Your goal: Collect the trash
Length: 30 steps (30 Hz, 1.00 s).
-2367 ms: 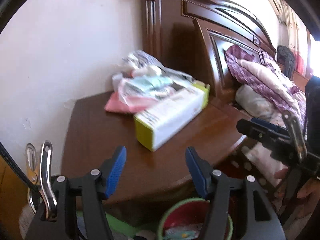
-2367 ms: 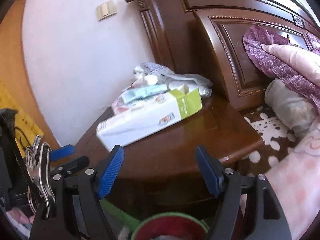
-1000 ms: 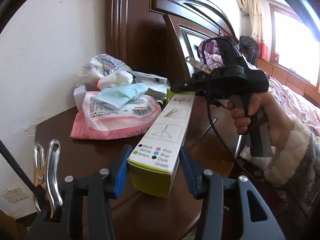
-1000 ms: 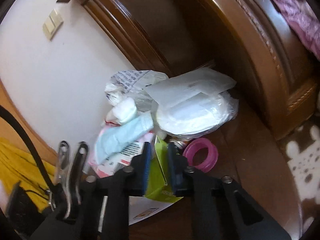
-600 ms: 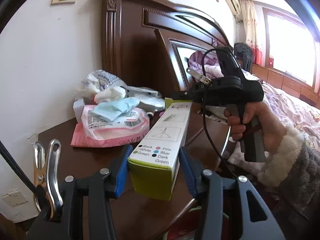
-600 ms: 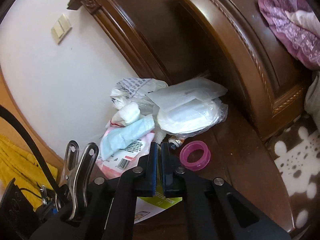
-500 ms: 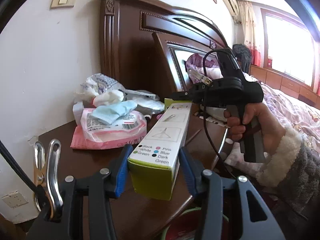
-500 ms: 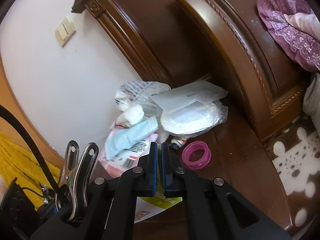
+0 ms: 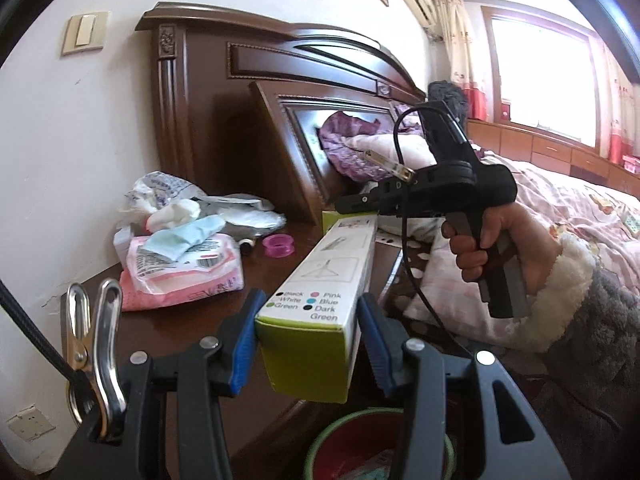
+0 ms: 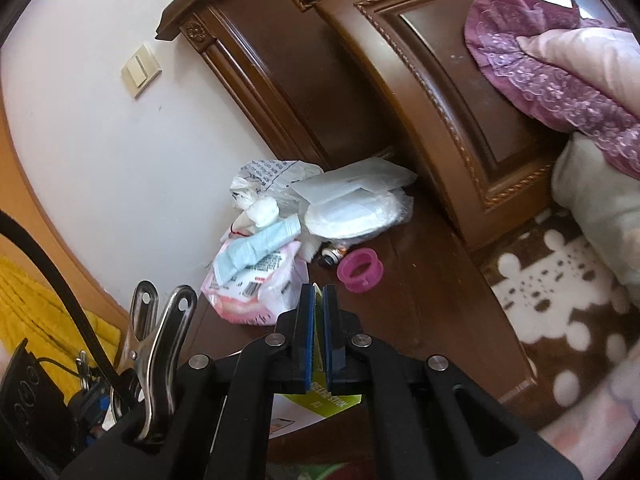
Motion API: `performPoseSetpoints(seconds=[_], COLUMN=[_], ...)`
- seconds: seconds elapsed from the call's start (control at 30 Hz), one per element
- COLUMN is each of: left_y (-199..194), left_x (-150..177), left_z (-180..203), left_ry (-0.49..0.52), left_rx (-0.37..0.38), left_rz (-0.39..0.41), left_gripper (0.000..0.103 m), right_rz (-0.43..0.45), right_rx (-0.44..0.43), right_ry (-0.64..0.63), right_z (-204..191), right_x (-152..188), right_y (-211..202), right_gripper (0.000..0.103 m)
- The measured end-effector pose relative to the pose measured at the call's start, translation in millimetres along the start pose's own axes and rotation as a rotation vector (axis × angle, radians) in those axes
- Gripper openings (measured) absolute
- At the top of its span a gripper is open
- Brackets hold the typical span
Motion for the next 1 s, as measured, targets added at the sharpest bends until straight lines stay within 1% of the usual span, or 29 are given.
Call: performPoseSetpoints(seconds=[0.2, 0.27, 0.37, 0.57, 0.63, 0.77, 0.83, 1.0], left_y=[-6.1, -6.3, -10.1, -17.0, -20.0, -27.0, -29.8, -27.8], left_x=[9.3, 13.9, 17.9, 19.3, 18.4, 15.7, 16.1, 30.4], left_z=[18.4, 24.2, 34.7, 56.3, 63.1, 75.7, 81.2, 83.7], left_ry=[0.001, 0.0, 0.004, 0.036, 0.035, 0.049, 0.049, 0.04], left_rx=[0.036, 0.039, 0.048, 0.072, 0.092, 0.111, 0.121, 0.133], left_rz=[-0.014, -0.034, -0.039, -0.039, -0.033, -0.021, -0.017, -0.05], left_gripper=[0.05, 0.05, 0.05, 0.05, 0.05, 0.05, 0.05, 0.05], right_rz=[-0.026, -0.028, -0.045, -0.04, -0.038, -0.058, -0.065, -0.111], right_rx=[0.026, 0.037, 0.05, 0.022, 0.016, 0.036, 0.03, 0.02], right_ry=[-0.028, -0.034, -0.032, -0.003, 0.015, 0.013, 0.029, 0.055], right_z=[5.6, 6.6, 10.4, 21.6, 26.4, 30.6, 31.7, 36.5], right_x=[21.5, 29.1, 42.4, 57.6, 64.0, 83.7, 92.7, 116.4], right_y=[-15.6, -19.9, -25.5, -44.8, -52.1, -61.2, -63.3, -59.5], right_gripper=[0.005, 0.005, 0.005, 0.005, 0.005, 0.005, 0.005, 0.005])
Point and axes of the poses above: each gripper's, at about its wrist camera, not at the fingertips, and y roughly the way its jaws point, z to its right, x to its underside, the point moved 6 cm from there along y, roughly the way its jaws point, and after that the axes turned 15 degrees about x, right-handed, at the moved point
